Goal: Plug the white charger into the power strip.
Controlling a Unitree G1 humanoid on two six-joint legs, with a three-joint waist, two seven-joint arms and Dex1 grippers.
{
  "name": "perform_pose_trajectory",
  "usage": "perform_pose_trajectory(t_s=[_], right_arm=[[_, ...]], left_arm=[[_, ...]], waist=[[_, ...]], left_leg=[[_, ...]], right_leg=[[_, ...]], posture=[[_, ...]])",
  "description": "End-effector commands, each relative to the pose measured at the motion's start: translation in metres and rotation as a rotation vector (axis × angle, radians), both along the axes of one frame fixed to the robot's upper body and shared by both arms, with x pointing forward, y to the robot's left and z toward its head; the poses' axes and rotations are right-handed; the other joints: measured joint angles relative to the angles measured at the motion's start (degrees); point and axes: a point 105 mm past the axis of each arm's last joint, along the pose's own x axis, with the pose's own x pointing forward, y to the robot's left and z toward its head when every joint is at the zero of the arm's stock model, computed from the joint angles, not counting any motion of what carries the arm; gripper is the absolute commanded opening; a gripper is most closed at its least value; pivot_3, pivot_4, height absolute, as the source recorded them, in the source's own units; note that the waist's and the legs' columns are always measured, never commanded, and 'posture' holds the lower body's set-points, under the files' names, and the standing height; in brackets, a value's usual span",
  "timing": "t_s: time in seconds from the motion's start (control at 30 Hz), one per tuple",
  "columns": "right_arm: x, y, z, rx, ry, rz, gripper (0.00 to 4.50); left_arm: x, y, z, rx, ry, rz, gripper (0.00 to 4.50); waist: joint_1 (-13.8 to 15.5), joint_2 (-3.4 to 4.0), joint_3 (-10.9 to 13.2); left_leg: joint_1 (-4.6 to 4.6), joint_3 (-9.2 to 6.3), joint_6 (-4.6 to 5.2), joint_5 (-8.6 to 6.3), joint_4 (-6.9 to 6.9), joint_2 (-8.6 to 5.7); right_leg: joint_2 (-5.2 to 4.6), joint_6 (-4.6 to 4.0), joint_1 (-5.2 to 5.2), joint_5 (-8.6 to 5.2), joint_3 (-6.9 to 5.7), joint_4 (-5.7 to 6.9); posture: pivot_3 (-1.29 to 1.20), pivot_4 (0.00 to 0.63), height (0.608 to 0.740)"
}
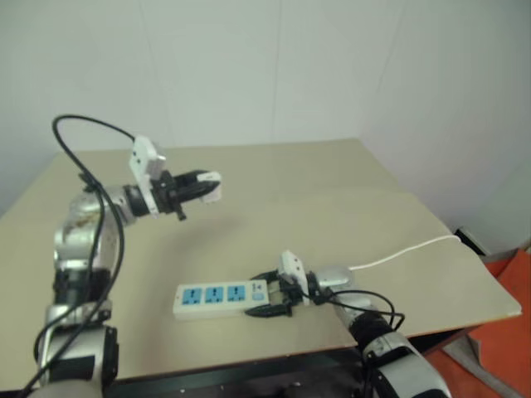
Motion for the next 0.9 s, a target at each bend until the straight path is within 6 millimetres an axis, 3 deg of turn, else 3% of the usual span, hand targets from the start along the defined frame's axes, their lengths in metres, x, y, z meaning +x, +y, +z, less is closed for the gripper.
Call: perform_pose_trajectory(t_s=[0.03,0.17,0.3,0.53,0.9], right_arm=[[-0.008,0.003,-0.014,-0.051,0.034,0.036,3.42],[-0.008,0.003,-0.015,-0.054,0.035,0.039,3.42],[-0.007,0.003,-0.015,-0.056,0.036,0.041,3.42],[-0.009,0.004,-0.016,-0.061,0.039,0.050,3.42],[-0.011,0.001,-0.017,-0.069,0.042,0.052,3.42]], left_arm=[[-0.018,-0.006,0.006,-0.057,-0.059,-0.056,1.01],[-0.043,-0.021,-0.006,-0.083,0.025,-0.218,1.01],[-0.056,-0.032,-0.015,-0.076,0.046,-0.286,1.01],[-0.070,-0.037,-0.041,-0.032,0.032,-0.397,1.01],[-0.072,-0.029,-0.085,0.103,0.064,-0.464,1.01]], waist=[[-0.03,0.00,0.00],[0.03,0.00,0.00],[-0.13,0.00,0.00],[-0.26,0.00,0.00],[-0.48,0.01,0.01]], left_leg=[[0.00,0.00,0.00,0.00,0.00,-0.03],[0.00,-0.03,0.00,0.00,0.00,-0.04],[0.01,-0.01,0.00,0.00,0.00,-0.07],[0.01,-0.01,0.00,0.00,-0.01,-0.08],[-0.09,0.00,0.00,-0.01,-0.05,-0.09]], right_leg=[[0.01,-0.04,0.00,-0.02,0.05,0.00],[0.05,-0.21,-0.01,-0.12,0.10,-0.01],[0.06,-0.32,-0.01,-0.19,0.17,-0.06],[0.09,-0.35,-0.01,-0.21,0.21,-0.13],[0.09,-0.38,-0.05,-0.23,0.27,-0.28]], posture=[[0.00,0.150,0.740],[0.00,0.150,0.740],[0.00,0.150,0.740],[0.00,0.150,0.740],[0.00,0.150,0.740]])
